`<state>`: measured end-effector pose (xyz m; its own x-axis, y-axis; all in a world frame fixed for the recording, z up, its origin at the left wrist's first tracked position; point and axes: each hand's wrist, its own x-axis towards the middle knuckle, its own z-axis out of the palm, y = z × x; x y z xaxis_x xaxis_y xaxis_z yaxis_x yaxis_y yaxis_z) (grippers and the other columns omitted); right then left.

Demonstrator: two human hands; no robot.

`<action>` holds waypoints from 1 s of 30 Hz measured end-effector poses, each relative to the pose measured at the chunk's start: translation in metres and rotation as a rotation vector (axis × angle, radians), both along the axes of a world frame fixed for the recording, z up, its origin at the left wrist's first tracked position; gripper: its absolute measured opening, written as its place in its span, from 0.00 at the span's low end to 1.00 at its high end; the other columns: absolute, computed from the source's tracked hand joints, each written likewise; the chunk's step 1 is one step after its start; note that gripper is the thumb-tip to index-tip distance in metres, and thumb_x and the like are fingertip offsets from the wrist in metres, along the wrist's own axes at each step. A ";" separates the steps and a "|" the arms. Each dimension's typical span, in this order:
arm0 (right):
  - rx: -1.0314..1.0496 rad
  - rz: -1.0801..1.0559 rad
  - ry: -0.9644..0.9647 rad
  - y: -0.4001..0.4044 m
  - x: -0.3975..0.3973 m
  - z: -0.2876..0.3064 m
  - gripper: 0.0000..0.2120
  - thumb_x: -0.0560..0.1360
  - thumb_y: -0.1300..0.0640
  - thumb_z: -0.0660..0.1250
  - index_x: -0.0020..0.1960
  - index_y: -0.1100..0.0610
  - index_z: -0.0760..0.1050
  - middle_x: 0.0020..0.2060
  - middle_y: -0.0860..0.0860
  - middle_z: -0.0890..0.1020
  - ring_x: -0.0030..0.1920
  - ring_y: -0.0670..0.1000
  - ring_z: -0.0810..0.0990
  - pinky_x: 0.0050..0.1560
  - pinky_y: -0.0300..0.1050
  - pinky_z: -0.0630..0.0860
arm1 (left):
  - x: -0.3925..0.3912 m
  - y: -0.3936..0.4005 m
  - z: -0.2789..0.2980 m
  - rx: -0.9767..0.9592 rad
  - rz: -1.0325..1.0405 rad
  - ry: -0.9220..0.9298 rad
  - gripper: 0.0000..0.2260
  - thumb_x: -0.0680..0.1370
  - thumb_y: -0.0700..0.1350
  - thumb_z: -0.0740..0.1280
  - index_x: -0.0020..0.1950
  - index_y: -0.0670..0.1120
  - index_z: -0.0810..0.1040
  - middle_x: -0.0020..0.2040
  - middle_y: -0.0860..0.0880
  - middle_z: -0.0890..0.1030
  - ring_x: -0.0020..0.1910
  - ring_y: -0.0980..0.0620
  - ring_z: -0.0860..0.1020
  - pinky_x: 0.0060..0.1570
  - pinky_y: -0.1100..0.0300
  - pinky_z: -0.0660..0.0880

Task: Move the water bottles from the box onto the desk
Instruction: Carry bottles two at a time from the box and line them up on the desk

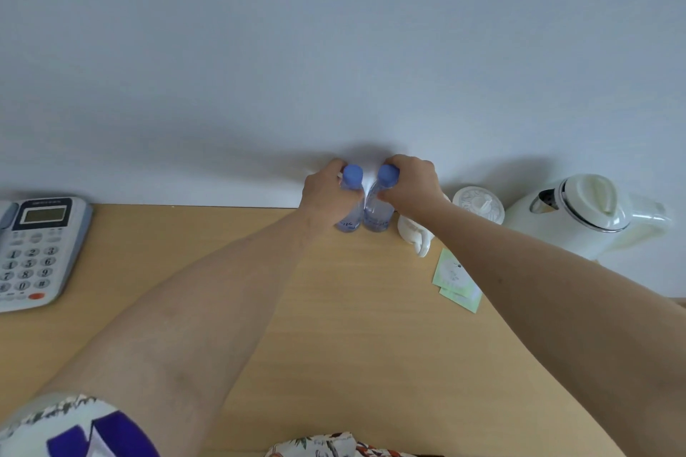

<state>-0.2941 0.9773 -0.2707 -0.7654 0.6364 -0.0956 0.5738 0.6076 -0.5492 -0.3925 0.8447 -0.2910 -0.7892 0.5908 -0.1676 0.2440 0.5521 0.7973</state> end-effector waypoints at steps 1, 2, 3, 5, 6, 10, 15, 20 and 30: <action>-0.006 -0.006 0.013 0.000 0.000 -0.001 0.17 0.70 0.64 0.72 0.59 0.58 0.80 0.50 0.55 0.84 0.51 0.57 0.79 0.46 0.45 0.73 | 0.000 -0.001 0.000 0.013 0.012 0.000 0.16 0.75 0.43 0.75 0.62 0.46 0.78 0.54 0.49 0.80 0.52 0.49 0.77 0.47 0.62 0.70; -0.010 -0.012 0.026 -0.001 0.001 -0.002 0.17 0.70 0.64 0.72 0.59 0.57 0.80 0.49 0.55 0.84 0.51 0.57 0.79 0.45 0.45 0.72 | -0.001 -0.001 0.000 0.020 0.021 0.003 0.16 0.75 0.43 0.75 0.62 0.46 0.77 0.56 0.48 0.81 0.53 0.48 0.78 0.49 0.61 0.72; -0.014 -0.016 0.037 -0.001 0.001 -0.003 0.17 0.70 0.64 0.72 0.59 0.57 0.80 0.49 0.55 0.84 0.51 0.57 0.79 0.45 0.44 0.71 | -0.001 -0.002 0.000 0.020 0.024 0.010 0.17 0.75 0.44 0.75 0.62 0.45 0.77 0.56 0.47 0.81 0.54 0.47 0.78 0.51 0.59 0.73; -0.019 -0.023 0.046 -0.001 0.000 -0.002 0.17 0.69 0.64 0.73 0.58 0.57 0.80 0.48 0.55 0.84 0.50 0.57 0.79 0.47 0.48 0.75 | 0.001 -0.002 -0.001 0.013 0.015 0.021 0.17 0.76 0.44 0.75 0.62 0.44 0.77 0.57 0.46 0.81 0.56 0.45 0.79 0.54 0.55 0.76; -0.020 -0.027 0.047 -0.001 0.000 -0.002 0.17 0.69 0.64 0.73 0.58 0.58 0.80 0.48 0.55 0.84 0.50 0.57 0.79 0.49 0.49 0.76 | 0.001 -0.001 -0.001 0.012 0.014 0.026 0.17 0.76 0.44 0.75 0.62 0.43 0.77 0.57 0.46 0.81 0.56 0.44 0.79 0.55 0.53 0.76; -0.043 -0.056 0.049 0.000 0.000 -0.006 0.17 0.70 0.63 0.73 0.58 0.58 0.80 0.48 0.55 0.84 0.48 0.55 0.77 0.45 0.45 0.73 | 0.002 -0.001 -0.002 0.020 0.013 0.030 0.18 0.76 0.45 0.75 0.64 0.45 0.76 0.58 0.47 0.81 0.58 0.45 0.79 0.56 0.54 0.76; -0.057 -0.085 0.030 -0.002 0.001 -0.005 0.17 0.70 0.63 0.73 0.59 0.58 0.79 0.49 0.55 0.83 0.47 0.54 0.75 0.44 0.43 0.69 | 0.002 -0.002 0.001 -0.020 -0.031 0.038 0.20 0.77 0.46 0.75 0.67 0.45 0.75 0.61 0.47 0.80 0.60 0.45 0.78 0.59 0.53 0.76; -0.027 -0.090 -0.043 -0.006 0.004 0.005 0.20 0.70 0.62 0.74 0.61 0.59 0.76 0.52 0.56 0.82 0.54 0.58 0.79 0.50 0.49 0.76 | 0.005 -0.005 0.014 -0.062 -0.094 0.088 0.21 0.75 0.45 0.77 0.64 0.44 0.75 0.59 0.46 0.81 0.59 0.45 0.78 0.58 0.50 0.76; 0.021 -0.105 -0.018 -0.013 0.020 0.057 0.27 0.70 0.59 0.78 0.68 0.55 0.76 0.61 0.52 0.80 0.60 0.53 0.77 0.51 0.43 0.71 | 0.001 -0.002 0.073 -0.074 -0.253 0.438 0.23 0.77 0.52 0.73 0.69 0.46 0.74 0.66 0.48 0.78 0.60 0.46 0.77 0.51 0.56 0.70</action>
